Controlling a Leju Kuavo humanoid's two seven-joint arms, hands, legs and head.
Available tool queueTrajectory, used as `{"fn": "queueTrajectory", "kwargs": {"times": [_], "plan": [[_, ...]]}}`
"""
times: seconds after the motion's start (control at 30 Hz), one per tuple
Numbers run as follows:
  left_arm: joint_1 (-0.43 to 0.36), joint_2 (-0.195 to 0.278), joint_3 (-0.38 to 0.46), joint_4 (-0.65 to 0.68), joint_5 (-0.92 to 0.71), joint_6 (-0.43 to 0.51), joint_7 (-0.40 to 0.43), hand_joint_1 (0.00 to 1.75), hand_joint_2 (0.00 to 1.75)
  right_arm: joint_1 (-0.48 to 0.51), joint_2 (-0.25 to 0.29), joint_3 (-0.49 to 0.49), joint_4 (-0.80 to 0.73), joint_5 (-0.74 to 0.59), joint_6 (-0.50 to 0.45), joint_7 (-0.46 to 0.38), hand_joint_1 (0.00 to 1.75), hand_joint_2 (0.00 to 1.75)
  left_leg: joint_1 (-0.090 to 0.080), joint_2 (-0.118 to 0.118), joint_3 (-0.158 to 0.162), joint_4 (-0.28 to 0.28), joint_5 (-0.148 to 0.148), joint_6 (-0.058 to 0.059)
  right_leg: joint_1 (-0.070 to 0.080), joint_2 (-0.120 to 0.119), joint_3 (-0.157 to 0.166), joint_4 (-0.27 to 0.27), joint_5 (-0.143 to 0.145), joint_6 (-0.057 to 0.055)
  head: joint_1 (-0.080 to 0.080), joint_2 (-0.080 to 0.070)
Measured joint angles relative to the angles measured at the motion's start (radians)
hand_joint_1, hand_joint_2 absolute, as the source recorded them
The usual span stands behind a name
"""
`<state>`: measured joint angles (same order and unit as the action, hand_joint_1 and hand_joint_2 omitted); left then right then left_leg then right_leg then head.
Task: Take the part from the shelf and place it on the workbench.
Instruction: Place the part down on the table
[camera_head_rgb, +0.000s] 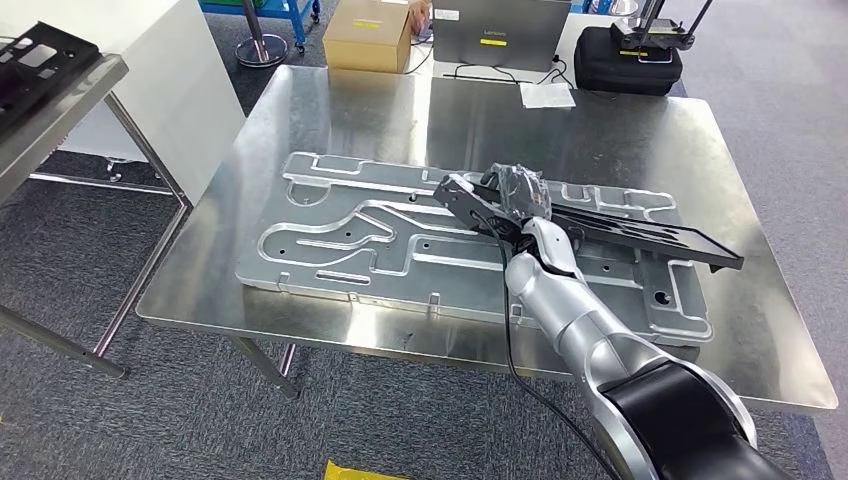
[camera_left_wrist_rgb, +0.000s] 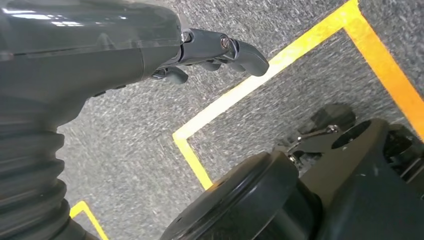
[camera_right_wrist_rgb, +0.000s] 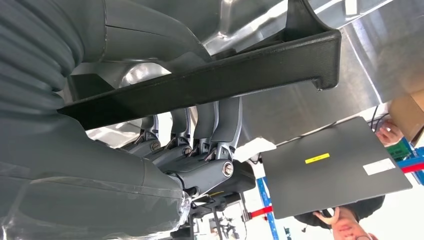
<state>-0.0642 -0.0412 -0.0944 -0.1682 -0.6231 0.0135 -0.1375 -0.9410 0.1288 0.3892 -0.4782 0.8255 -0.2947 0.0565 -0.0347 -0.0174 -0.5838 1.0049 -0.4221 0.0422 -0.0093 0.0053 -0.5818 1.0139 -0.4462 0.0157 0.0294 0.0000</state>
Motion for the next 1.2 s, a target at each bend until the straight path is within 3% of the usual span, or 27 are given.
{"fn": "queueTrajectory", "kwargs": {"times": [0.23,0.37,0.5,0.63,1.2], "plan": [[0.013,0.001,0.051,0.000,0.075,0.010,-0.063,0.00,1.75,0.006,-0.006,0.000,0.008,0.002,0.002,0.004,1.75,1.75,0.001,0.000,0.000,0.000,0.000,0.000,0.000,0.000,0.001,-0.001,0.000,0.000,0.000,0.000],[0.022,-0.001,0.072,0.000,0.072,0.076,-0.172,0.00,1.75,0.025,-0.029,-0.003,0.007,-0.004,-0.010,-0.011,1.75,1.75,0.002,-0.003,0.001,0.000,0.000,0.000,0.002,-0.003,0.002,-0.003,-0.001,-0.001,0.000,0.000],[0.025,-0.002,0.086,0.000,0.073,0.048,-0.217,0.00,1.75,0.044,-0.054,-0.010,0.007,-0.009,-0.014,-0.042,1.75,1.75,0.003,-0.006,0.002,0.000,0.000,0.000,0.003,-0.006,0.005,-0.004,-0.001,-0.002,0.000,0.000],[0.028,-0.003,0.103,0.000,0.081,0.027,-0.223,0.00,1.75,0.057,-0.067,-0.020,0.007,-0.009,-0.012,-0.039,0.00,1.75,0.003,-0.007,0.002,0.001,0.000,0.000,0.003,-0.007,0.006,-0.006,-0.002,-0.002,0.000,0.000],[0.029,0.012,0.132,0.000,0.066,0.026,-0.201,0.00,1.75,0.101,-0.077,-0.045,0.017,-0.008,0.005,-0.031,0.00,1.75,0.004,-0.003,-0.002,0.001,0.000,0.000,0.004,-0.002,0.003,-0.007,0.002,-0.001,0.000,0.000]]}}
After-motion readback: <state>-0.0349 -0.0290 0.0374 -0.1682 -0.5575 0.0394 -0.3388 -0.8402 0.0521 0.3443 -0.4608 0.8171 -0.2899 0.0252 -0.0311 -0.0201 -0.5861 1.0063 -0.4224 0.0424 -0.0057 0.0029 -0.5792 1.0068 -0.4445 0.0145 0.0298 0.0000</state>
